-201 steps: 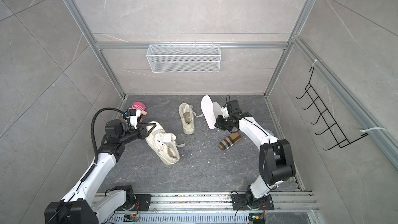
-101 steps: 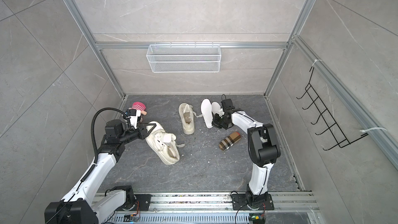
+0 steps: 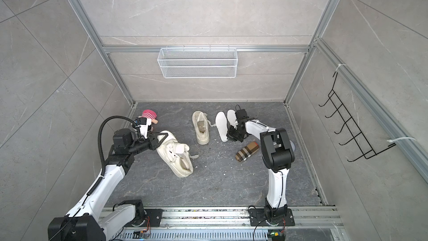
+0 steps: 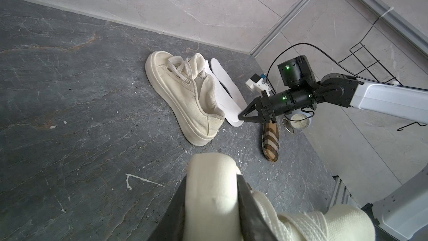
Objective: Remove the insole from the shoe
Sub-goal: Place the insole at the center of the board, then place the shoe at the center of the board.
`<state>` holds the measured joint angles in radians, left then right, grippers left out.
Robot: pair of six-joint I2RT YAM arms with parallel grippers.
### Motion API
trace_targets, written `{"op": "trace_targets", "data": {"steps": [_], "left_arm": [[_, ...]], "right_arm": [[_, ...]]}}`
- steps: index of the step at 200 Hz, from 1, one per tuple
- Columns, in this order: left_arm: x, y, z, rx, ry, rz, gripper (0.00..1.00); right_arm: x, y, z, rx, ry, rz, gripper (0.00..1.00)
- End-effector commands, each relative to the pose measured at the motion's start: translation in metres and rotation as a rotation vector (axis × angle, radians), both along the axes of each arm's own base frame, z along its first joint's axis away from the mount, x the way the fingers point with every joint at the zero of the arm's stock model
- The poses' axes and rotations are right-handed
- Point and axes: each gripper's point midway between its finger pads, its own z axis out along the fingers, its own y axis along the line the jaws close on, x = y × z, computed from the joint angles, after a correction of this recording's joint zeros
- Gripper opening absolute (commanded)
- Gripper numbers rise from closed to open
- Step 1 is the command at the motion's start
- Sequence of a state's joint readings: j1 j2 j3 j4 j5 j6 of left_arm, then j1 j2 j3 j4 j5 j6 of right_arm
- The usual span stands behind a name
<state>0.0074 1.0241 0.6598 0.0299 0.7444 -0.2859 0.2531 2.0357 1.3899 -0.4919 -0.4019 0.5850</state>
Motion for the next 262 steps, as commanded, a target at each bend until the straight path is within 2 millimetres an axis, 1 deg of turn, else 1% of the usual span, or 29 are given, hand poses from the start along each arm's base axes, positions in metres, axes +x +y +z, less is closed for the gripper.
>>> {"op": "trace_targets", "data": {"steps": [1, 19, 27, 41, 43, 54, 66, 73, 84, 97, 101, 113, 118, 133, 135, 140, 158, 159, 178, 200, 232, 251, 262], "left_arm": [[0.004, -0.005, 0.026, -0.023, -0.070, -0.047, 0.00], [0.015, -0.004, 0.016, -0.003, -0.059, -0.049, 0.00], [0.024, -0.004, 0.011, 0.002, -0.057, -0.057, 0.00], [0.040, -0.007, 0.009, 0.012, -0.065, -0.094, 0.00], [0.042, -0.008, 0.005, 0.009, -0.055, -0.103, 0.00], [0.058, -0.010, 0.006, 0.004, -0.053, -0.144, 0.00], [0.075, -0.012, 0.009, -0.013, -0.052, -0.189, 0.00], [0.086, -0.012, 0.006, -0.024, -0.042, -0.205, 0.00], [0.102, -0.010, 0.010, -0.032, -0.052, -0.220, 0.00], [0.121, -0.007, 0.005, -0.035, -0.043, -0.230, 0.00], [0.127, -0.006, 0.005, -0.035, -0.043, -0.236, 0.00], [0.143, -0.007, 0.004, -0.045, -0.024, -0.258, 0.00], [0.150, -0.007, -0.001, -0.049, -0.009, -0.264, 0.00], [0.171, -0.006, -0.006, -0.066, 0.012, -0.270, 0.00], [0.175, -0.006, -0.011, -0.072, 0.023, -0.268, 0.00], [0.181, -0.006, -0.013, -0.083, 0.035, -0.266, 0.00], [0.203, -0.007, -0.029, -0.126, 0.090, -0.252, 0.00], [0.204, -0.007, -0.027, -0.128, 0.088, -0.252, 0.00], [0.221, -0.010, -0.044, -0.161, 0.143, -0.241, 0.00], [0.233, -0.017, -0.062, -0.185, 0.201, -0.243, 0.00], [0.239, -0.030, -0.081, -0.211, 0.268, -0.271, 0.00], [0.241, -0.037, -0.090, -0.217, 0.297, -0.287, 0.00], [0.243, -0.039, -0.089, -0.213, 0.295, -0.291, 0.00]], "right_arm": [[0.007, 0.007, 0.005, 0.020, -0.019, 0.003, 0.15], [0.008, 0.002, 0.016, 0.002, -0.063, -0.004, 0.30], [0.007, -0.001, 0.023, -0.009, -0.087, -0.011, 0.36], [0.003, -0.007, 0.035, -0.031, -0.122, -0.011, 0.46], [0.002, -0.007, 0.036, -0.032, -0.124, -0.010, 0.46], [-0.003, -0.012, 0.044, -0.046, -0.149, -0.014, 0.53], [-0.010, -0.018, 0.054, -0.066, -0.180, -0.014, 0.59], [-0.015, -0.021, 0.058, -0.075, -0.198, -0.015, 0.62], [-0.021, -0.025, 0.071, -0.078, -0.249, -0.007, 0.65], [-0.029, -0.027, 0.087, -0.074, -0.303, 0.007, 0.69], [-0.032, -0.029, 0.088, -0.080, -0.311, 0.010, 0.70], [-0.040, -0.032, 0.101, -0.083, -0.351, 0.018, 0.73], [-0.043, -0.034, 0.106, -0.083, -0.367, 0.020, 0.74], [-0.052, -0.036, 0.115, -0.083, -0.395, 0.028, 0.76], [-0.054, -0.037, 0.115, -0.085, -0.397, 0.029, 0.76], [-0.057, -0.037, 0.117, -0.085, -0.403, 0.031, 0.77], [-0.066, -0.043, 0.121, -0.100, -0.411, 0.025, 0.77], [-0.067, -0.043, 0.121, -0.101, -0.411, 0.025, 0.77], [-0.072, -0.047, 0.121, -0.117, -0.409, 0.020, 0.78], [-0.074, -0.049, 0.119, -0.129, -0.400, 0.024, 0.78], [-0.074, -0.049, 0.115, -0.133, -0.383, 0.026, 0.78], [-0.074, -0.049, 0.114, -0.133, -0.382, 0.029, 0.78], [-0.074, -0.049, 0.113, -0.133, -0.378, 0.028, 0.78]]}}
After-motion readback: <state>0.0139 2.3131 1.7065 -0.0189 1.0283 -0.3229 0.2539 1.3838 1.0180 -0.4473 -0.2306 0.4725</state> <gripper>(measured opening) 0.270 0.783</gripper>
